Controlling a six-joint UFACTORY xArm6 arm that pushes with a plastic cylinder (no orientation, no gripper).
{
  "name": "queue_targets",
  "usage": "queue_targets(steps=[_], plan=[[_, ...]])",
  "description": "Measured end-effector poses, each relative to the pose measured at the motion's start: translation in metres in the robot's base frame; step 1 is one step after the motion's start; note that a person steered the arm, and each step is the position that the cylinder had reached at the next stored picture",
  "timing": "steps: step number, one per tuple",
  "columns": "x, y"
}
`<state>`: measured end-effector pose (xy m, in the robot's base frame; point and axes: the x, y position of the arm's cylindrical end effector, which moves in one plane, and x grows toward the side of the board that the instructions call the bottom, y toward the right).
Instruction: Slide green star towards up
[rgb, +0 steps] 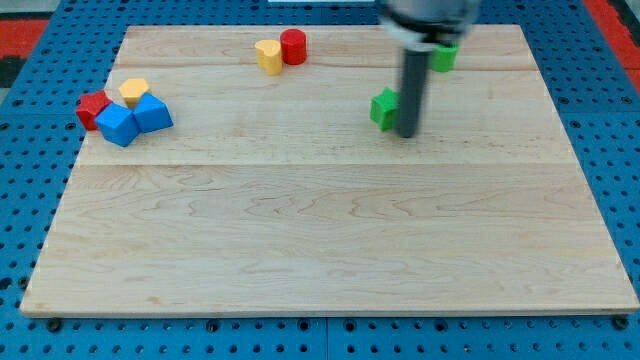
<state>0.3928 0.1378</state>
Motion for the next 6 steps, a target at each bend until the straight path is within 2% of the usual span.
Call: queue_targets(steps=[1,2,3,4,5,6], plan=[[0.013,-0.005],[0.027,-0.052],[-0.037,-0.038],[-0.064,-0.011],[0.005,-0.023],[0.0,-0.095]])
